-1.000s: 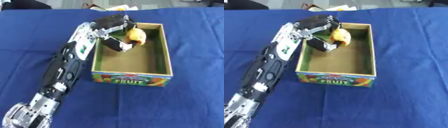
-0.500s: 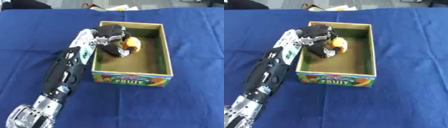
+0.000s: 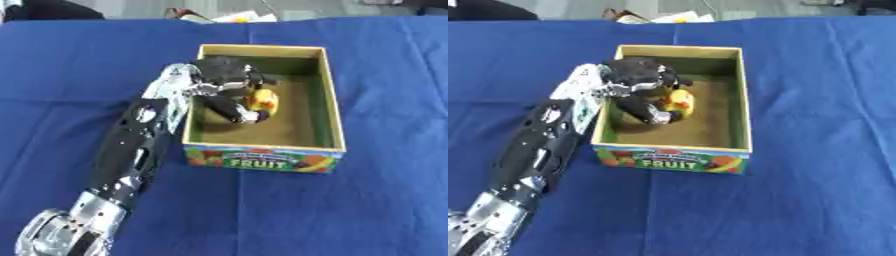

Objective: Pick up objects on the table and place them in the box.

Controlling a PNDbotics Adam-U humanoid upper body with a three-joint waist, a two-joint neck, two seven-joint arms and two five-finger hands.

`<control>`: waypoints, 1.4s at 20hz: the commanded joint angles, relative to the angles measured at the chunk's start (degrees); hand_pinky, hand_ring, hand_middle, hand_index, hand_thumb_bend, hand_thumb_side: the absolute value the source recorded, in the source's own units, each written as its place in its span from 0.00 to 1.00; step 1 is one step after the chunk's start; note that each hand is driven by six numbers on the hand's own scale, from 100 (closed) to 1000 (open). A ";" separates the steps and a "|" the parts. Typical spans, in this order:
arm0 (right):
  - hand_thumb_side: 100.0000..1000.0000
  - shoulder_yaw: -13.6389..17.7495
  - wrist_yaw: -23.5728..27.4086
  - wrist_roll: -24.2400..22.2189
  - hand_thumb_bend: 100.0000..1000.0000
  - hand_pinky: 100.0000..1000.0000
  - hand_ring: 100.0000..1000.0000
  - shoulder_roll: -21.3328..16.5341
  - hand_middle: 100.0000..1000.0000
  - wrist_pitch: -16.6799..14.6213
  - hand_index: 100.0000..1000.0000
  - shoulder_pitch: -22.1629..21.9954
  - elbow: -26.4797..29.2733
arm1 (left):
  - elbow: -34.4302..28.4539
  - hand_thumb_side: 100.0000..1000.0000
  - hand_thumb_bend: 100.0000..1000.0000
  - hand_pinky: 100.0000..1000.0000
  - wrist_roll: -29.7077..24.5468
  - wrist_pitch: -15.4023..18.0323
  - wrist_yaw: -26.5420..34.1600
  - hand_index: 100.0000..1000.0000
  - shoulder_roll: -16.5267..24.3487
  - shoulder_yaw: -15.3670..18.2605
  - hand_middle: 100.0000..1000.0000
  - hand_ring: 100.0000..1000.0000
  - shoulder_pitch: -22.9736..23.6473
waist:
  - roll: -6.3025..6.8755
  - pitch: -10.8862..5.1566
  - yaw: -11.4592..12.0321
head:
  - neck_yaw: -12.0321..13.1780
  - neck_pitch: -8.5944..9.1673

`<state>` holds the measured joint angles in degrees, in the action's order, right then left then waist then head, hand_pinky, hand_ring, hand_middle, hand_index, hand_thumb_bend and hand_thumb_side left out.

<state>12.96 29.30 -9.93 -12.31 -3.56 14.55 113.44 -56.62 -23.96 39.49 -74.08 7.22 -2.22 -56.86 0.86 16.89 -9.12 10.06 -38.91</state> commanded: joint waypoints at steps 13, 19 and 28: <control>1.00 0.09 0.41 0.45 0.00 0.51 0.74 -0.75 0.46 -0.11 0.85 0.28 1.15 | -6.14 1.00 0.09 0.61 -6.12 11.75 9.07 0.96 0.19 3.41 0.68 0.73 0.53 | -0.38 -1.10 0.46 | -0.51 0.38; 1.00 0.52 0.13 0.99 0.00 0.51 0.74 -0.84 0.46 -0.13 0.85 -0.02 1.15 | -14.97 1.00 0.00 0.59 -2.30 2.47 28.04 0.92 1.13 6.23 0.60 0.64 1.90 | -0.54 -1.39 1.56 | -1.74 0.09; 1.00 1.32 0.07 2.25 0.00 0.51 0.74 -1.55 0.46 -1.10 0.84 -0.78 1.15 | -33.57 1.00 0.00 0.57 -4.31 -19.01 55.82 0.88 3.75 8.10 0.55 0.57 7.47 | -0.78 -1.89 3.70 | -3.93 -0.19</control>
<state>13.75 29.34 -7.98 -12.39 -4.52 13.54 113.44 -86.72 -28.12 23.28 -21.56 9.46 4.99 -48.63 0.23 16.36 -5.28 6.55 -39.14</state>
